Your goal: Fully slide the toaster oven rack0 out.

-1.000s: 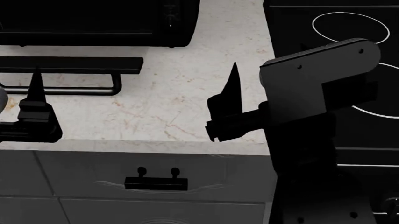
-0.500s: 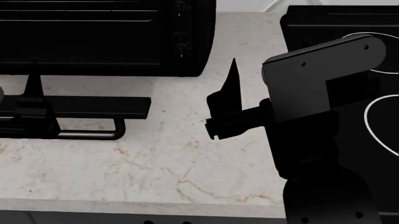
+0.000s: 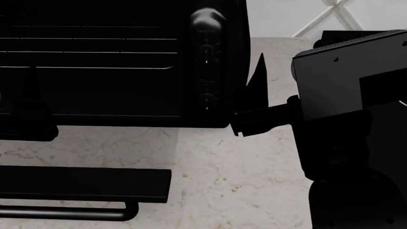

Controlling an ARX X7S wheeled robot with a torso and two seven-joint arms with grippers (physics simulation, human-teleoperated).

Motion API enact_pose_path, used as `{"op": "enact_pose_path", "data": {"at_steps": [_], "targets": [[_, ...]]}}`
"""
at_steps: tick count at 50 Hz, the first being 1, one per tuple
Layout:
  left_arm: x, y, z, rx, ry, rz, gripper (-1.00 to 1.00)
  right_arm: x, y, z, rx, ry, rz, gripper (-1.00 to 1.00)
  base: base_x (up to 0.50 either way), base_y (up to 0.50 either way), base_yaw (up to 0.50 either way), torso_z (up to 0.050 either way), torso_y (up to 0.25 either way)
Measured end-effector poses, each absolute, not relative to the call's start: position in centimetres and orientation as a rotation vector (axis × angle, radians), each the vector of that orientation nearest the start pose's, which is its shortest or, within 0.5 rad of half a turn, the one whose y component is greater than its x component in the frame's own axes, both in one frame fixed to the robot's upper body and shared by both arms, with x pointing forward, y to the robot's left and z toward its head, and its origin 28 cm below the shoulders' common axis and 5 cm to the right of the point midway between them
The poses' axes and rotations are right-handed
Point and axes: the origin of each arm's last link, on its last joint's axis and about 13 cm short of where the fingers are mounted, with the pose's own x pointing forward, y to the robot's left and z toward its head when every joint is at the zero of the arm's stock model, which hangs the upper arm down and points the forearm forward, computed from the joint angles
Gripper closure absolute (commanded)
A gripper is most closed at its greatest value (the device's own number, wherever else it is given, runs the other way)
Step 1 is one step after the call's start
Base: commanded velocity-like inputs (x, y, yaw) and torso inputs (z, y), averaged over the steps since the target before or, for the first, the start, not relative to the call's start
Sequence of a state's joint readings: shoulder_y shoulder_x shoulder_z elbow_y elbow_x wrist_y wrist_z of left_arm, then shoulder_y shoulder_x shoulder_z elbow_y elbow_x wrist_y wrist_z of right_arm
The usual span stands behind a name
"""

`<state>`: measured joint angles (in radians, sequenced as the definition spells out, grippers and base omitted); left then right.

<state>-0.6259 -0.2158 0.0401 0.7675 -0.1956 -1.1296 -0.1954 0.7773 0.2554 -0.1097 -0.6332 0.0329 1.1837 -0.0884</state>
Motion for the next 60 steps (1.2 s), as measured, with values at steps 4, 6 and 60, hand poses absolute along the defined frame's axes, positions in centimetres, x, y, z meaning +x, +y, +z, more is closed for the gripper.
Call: {"op": "enact_pose_path", "data": {"at_steps": [4,6,60], "targets": [[24.3,22.5,22.8,0.127,-0.25,0.074,-1.0,26.6,-13.0,25.0,-0.266,-0.198,0.045,-1.0,0.0,0.0,0.0,0.0,0.003],[24.3,22.5,22.7,0.128,-0.249,0.074,-1.0,26.6,-13.0,25.0,-0.265,-0.198,0.044,-1.0,0.0,0.0,0.0,0.0,0.0],[30.1,19.1,23.7,1.015,-0.119,-0.059,-1.0,26.4,-13.5,25.4,-0.302,-0.196,0.03,-1.0,0.0,0.0,0.0,0.0,0.0]]}}
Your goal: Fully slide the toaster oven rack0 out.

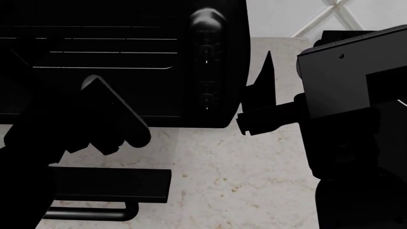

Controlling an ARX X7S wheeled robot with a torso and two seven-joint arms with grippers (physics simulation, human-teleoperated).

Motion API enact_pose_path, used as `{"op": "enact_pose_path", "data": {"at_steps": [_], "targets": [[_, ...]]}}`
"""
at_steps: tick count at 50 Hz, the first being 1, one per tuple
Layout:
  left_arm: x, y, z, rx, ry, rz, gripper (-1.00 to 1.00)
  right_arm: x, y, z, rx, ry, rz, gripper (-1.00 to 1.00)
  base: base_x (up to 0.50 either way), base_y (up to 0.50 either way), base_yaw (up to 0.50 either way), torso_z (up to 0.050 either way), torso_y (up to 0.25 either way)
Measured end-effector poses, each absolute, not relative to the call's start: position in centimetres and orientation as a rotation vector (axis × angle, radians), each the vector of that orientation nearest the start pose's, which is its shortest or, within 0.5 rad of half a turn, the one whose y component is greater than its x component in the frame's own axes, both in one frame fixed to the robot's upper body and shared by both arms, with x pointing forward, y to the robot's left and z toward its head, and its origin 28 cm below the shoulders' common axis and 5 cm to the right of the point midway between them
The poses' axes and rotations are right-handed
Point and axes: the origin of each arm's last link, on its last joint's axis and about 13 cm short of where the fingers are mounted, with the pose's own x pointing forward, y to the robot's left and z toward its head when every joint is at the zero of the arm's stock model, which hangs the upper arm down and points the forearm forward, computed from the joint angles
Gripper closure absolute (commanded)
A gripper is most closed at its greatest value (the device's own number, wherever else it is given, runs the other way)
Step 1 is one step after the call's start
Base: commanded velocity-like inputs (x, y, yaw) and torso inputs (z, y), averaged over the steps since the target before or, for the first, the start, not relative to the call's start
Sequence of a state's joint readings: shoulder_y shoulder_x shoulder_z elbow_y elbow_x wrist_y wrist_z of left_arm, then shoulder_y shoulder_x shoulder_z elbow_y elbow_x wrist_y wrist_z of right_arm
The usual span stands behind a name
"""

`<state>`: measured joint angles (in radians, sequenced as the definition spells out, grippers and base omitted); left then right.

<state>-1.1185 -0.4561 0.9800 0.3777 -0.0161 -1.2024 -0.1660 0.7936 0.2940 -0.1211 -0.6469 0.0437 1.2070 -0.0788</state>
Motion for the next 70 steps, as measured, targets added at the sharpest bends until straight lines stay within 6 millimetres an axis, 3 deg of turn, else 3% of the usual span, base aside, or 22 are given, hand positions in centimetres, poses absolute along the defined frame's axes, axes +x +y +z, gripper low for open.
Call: {"op": "enact_pose_path", "data": {"at_steps": [17,18,26,33,55,66,67,70], "targets": [[34.2,19.7,23.3,1.054,-0.026,-0.019,-1.0,26.5,-13.5,25.3,-0.309,-0.192,0.026,-1.0,0.0,0.0,0.0,0.0,0.0],[34.3,19.7,23.3,1.054,-0.021,-0.018,1.0,26.5,-13.5,25.3,-0.309,-0.192,0.026,-1.0,0.0,0.0,0.0,0.0,0.0],[34.7,19.9,23.3,1.055,-0.016,-0.01,1.0,26.4,-13.5,25.2,-0.311,-0.192,0.025,-1.0,0.0,0.0,0.0,0.0,0.0],[33.9,19.9,23.1,1.062,-0.026,-0.006,1.0,26.4,-13.5,25.2,-0.312,-0.192,0.025,-1.0,0.0,0.0,0.0,0.0,0.0],[27.3,20.2,22.8,1.086,-0.076,-0.017,1.0,26.3,-13.5,25.3,-0.317,-0.194,0.024,-1.0,0.0,0.0,0.0,0.0,0.002],[25.3,20.4,23.1,1.128,-0.082,-0.017,1.0,26.3,-13.6,25.4,-0.319,-0.196,0.021,-1.0,-0.01,0.0,0.0,0.0,0.004],[25.1,20.4,23.2,1.13,-0.091,-0.017,-1.0,26.3,-13.6,25.4,-0.319,-0.196,0.021,-1.0,-0.01,0.0,0.0,0.0,0.009],[24.0,20.0,23.5,1.127,-0.165,0.001,-1.0,26.3,-13.6,25.4,-0.319,-0.194,0.02,-1.0,0.0,0.0,0.0,0.0,0.0]]}}
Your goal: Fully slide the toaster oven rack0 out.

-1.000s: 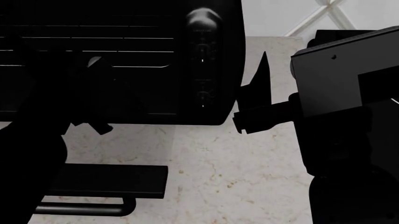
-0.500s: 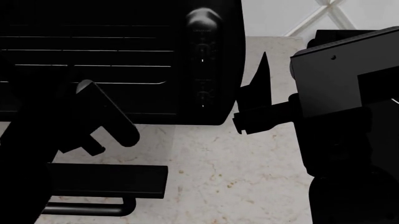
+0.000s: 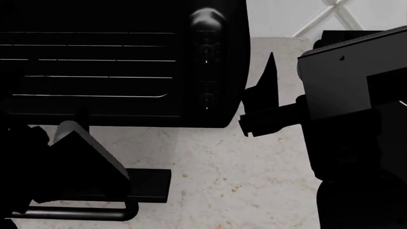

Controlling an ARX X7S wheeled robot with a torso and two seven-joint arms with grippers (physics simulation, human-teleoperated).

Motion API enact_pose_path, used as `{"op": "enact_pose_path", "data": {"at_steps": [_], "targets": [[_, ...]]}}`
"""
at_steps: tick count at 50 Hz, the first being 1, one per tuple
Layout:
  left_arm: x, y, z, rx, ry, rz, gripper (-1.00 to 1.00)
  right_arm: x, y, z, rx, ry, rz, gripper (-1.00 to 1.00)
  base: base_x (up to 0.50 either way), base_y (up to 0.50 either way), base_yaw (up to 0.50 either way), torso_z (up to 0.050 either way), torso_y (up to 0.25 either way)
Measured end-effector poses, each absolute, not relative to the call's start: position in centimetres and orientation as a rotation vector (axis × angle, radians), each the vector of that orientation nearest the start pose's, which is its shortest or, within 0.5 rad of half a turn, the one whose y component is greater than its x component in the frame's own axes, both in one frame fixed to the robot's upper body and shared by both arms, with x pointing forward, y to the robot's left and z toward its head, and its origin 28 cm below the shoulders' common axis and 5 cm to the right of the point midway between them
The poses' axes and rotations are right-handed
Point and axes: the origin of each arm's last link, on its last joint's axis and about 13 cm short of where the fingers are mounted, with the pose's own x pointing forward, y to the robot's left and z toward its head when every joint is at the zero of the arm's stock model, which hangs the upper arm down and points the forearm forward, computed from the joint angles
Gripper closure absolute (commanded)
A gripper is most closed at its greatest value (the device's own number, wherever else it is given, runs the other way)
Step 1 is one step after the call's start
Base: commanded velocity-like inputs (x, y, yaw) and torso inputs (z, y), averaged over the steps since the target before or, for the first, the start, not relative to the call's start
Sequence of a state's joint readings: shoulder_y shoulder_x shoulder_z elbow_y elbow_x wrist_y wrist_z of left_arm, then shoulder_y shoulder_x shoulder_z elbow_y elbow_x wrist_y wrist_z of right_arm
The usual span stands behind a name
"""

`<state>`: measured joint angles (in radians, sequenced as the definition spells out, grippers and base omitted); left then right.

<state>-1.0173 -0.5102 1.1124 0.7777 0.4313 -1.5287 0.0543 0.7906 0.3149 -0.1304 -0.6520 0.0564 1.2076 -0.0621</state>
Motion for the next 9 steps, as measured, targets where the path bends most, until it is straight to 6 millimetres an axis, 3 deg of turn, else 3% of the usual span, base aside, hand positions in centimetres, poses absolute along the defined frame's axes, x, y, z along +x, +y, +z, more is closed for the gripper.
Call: {"op": "enact_pose_path", "data": {"at_steps": [9], "targets": [[20.6,19.8,24.2,1.086,-0.315,0.036,-1.0,26.3,-13.7,25.3,-0.319,-0.191,0.02,-1.0,0.0,0.0,0.0,0.0,0.0]]}}
